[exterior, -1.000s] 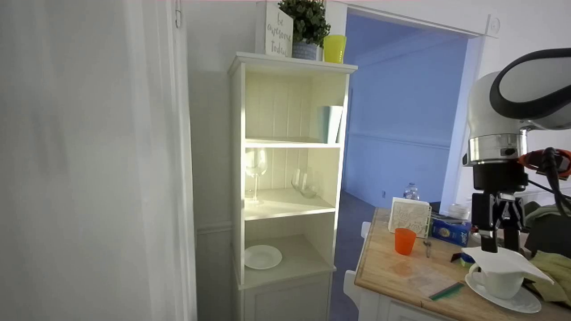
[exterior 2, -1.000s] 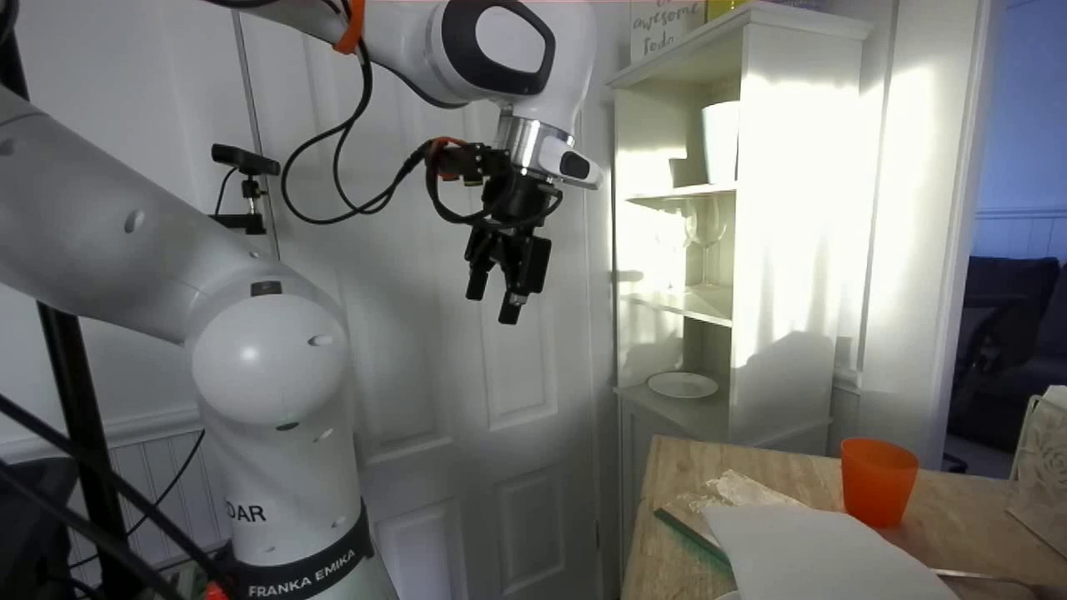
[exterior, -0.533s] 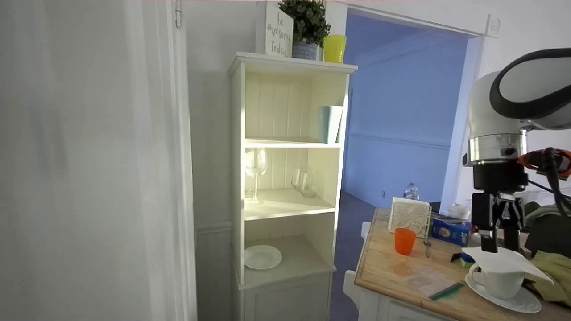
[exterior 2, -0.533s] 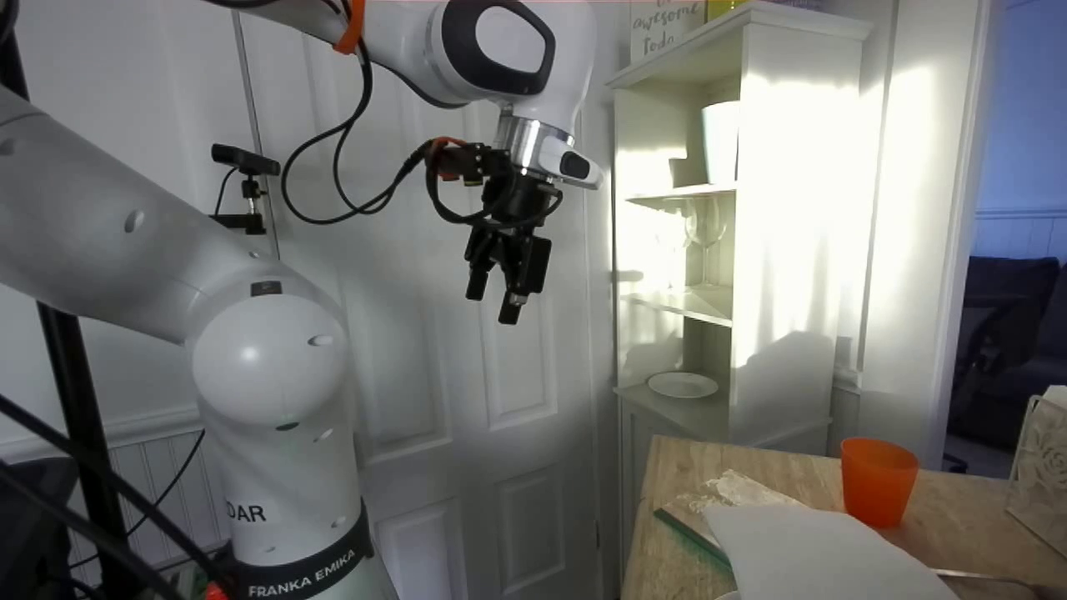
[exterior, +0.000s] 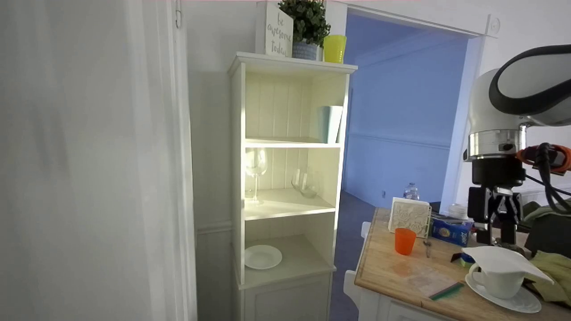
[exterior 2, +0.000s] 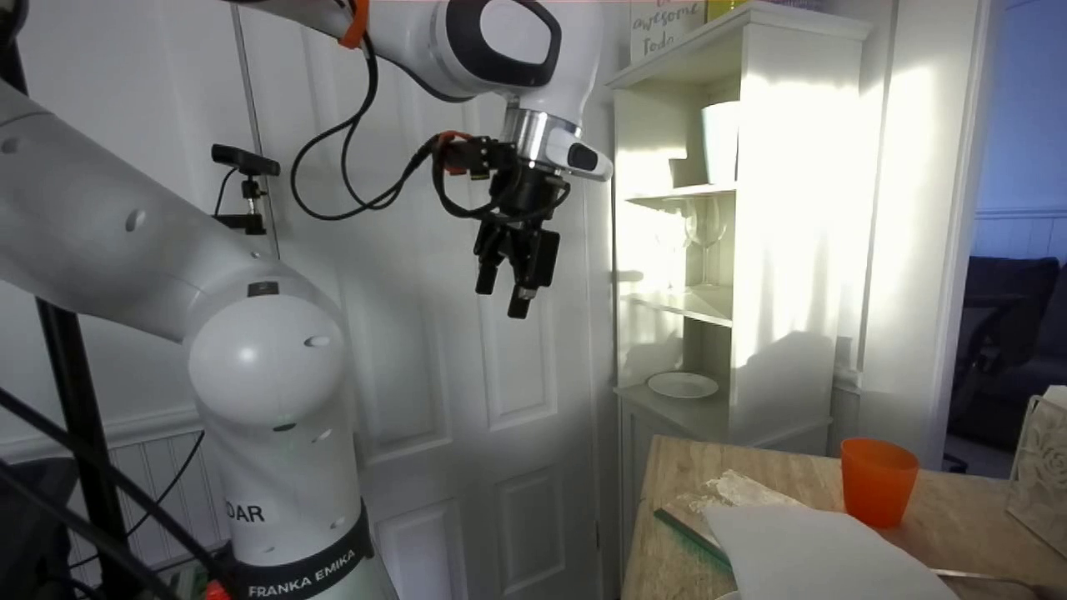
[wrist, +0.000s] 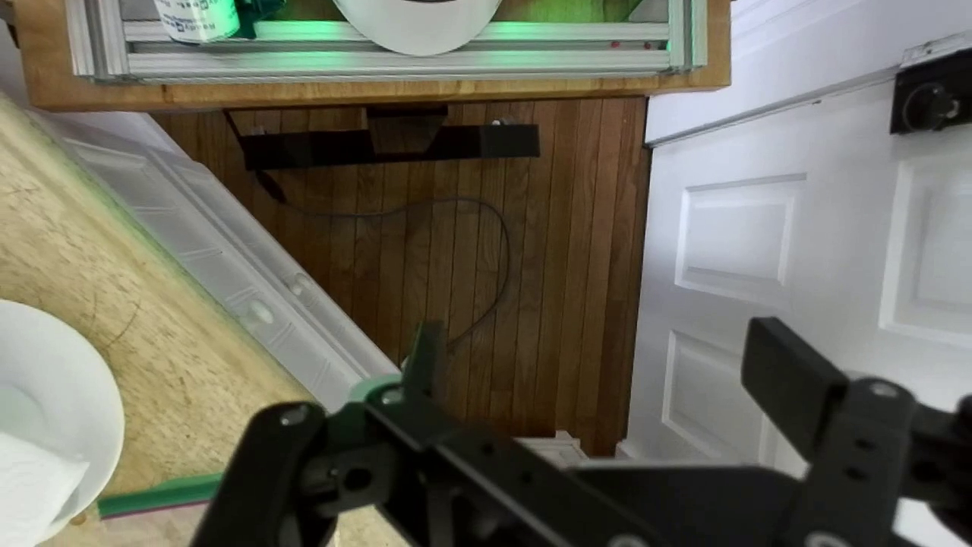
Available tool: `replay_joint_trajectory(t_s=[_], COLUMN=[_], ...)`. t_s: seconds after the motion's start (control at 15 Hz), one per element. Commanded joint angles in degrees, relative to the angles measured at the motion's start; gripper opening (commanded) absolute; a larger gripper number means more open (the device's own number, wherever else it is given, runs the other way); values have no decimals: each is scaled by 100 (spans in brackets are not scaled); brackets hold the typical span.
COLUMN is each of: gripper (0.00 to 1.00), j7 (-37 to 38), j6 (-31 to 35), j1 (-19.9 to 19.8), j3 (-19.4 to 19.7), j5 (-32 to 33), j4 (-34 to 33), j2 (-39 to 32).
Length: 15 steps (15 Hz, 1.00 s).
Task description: Pick up the spoon and place it in the orange cup
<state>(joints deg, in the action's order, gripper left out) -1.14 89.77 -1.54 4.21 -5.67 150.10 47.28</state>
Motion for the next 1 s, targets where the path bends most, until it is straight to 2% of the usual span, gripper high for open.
replay_joint_trajectory(t_s=[0.0, 0.27, 0.47, 0.73, 0.93], gripper=[100, 100, 100, 100, 100], j7=[91, 273, 494, 941, 1176], j6=[-76, 105, 560, 1831, 2608], j1=[-381, -783, -1017, -1124, -1155], j3=[370, 839, 1032, 1102, 1149], j5=[-53, -195, -203, -545, -752], j4=[-950, -2035, -2421, -2437, -2742], j2=[-681, -1507, -2230, -3250, -4210])
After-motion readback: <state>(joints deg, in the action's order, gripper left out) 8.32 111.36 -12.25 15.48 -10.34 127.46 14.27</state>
